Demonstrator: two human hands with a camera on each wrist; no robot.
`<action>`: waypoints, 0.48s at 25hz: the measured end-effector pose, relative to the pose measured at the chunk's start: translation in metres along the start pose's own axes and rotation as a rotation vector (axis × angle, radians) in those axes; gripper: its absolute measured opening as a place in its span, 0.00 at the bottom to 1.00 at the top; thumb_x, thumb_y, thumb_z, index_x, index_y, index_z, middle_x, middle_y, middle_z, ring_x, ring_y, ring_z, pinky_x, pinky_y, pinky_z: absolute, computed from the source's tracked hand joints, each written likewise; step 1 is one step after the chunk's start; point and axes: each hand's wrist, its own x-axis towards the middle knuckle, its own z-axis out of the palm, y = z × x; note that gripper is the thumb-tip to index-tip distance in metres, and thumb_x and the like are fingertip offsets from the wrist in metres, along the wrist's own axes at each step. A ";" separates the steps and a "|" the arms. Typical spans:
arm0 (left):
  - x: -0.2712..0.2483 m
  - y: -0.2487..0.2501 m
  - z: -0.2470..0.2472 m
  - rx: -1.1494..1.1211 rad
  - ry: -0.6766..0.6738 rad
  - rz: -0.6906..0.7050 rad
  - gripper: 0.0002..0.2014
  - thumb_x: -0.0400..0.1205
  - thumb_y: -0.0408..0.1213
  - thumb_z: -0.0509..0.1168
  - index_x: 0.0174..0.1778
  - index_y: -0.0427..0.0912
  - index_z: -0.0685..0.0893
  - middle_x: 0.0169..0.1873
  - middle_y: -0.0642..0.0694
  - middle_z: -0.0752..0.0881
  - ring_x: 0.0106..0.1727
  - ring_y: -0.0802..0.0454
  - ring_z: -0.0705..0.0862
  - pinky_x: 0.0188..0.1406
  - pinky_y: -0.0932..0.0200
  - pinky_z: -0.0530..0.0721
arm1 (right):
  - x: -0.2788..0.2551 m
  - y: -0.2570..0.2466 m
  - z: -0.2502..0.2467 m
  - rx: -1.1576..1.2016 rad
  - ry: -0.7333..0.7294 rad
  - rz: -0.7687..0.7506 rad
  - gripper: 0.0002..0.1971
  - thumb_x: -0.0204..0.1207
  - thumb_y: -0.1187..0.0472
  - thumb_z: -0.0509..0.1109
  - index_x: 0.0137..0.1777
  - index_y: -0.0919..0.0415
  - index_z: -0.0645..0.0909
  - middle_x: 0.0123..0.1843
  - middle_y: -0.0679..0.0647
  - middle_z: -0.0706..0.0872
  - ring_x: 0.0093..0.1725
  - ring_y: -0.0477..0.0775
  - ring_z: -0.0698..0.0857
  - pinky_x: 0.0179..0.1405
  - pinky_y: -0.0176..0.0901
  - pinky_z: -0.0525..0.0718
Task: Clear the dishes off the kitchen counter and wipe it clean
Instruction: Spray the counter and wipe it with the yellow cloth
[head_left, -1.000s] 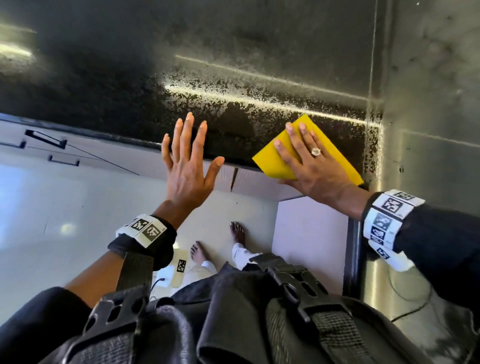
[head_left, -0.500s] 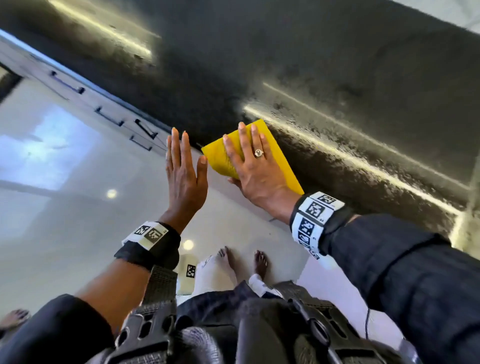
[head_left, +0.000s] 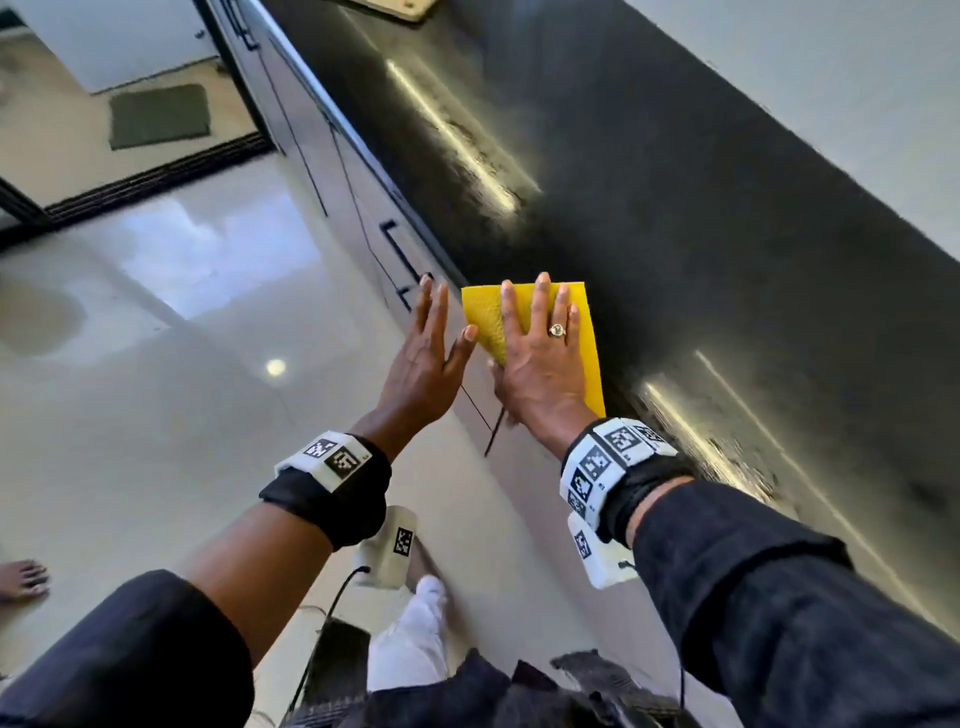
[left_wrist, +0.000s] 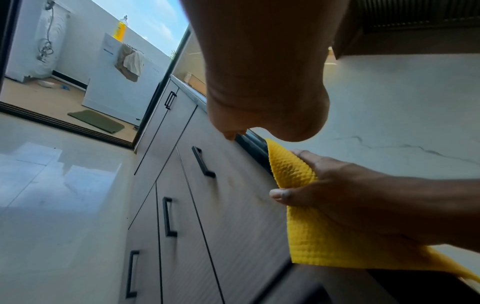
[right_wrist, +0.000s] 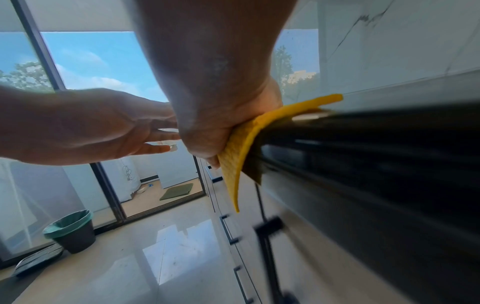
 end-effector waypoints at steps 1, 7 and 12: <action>0.024 -0.010 -0.020 -0.015 0.003 -0.025 0.35 0.88 0.53 0.53 0.87 0.43 0.49 0.87 0.47 0.43 0.87 0.51 0.46 0.78 0.58 0.54 | 0.032 -0.018 -0.002 0.008 0.002 0.012 0.45 0.80 0.47 0.66 0.87 0.55 0.41 0.86 0.70 0.42 0.84 0.76 0.45 0.82 0.67 0.46; 0.131 -0.064 -0.112 -0.018 -0.016 -0.029 0.34 0.88 0.51 0.55 0.87 0.43 0.51 0.87 0.47 0.44 0.86 0.54 0.45 0.79 0.63 0.51 | 0.176 -0.084 0.003 0.003 0.006 0.016 0.43 0.82 0.42 0.60 0.86 0.55 0.38 0.86 0.70 0.41 0.84 0.75 0.43 0.82 0.67 0.44; 0.234 -0.121 -0.183 -0.043 -0.007 -0.071 0.35 0.88 0.53 0.55 0.87 0.45 0.50 0.87 0.48 0.43 0.86 0.55 0.45 0.76 0.64 0.49 | 0.319 -0.149 0.010 -0.009 -0.015 -0.110 0.41 0.84 0.49 0.59 0.86 0.55 0.36 0.86 0.70 0.39 0.84 0.75 0.42 0.83 0.66 0.43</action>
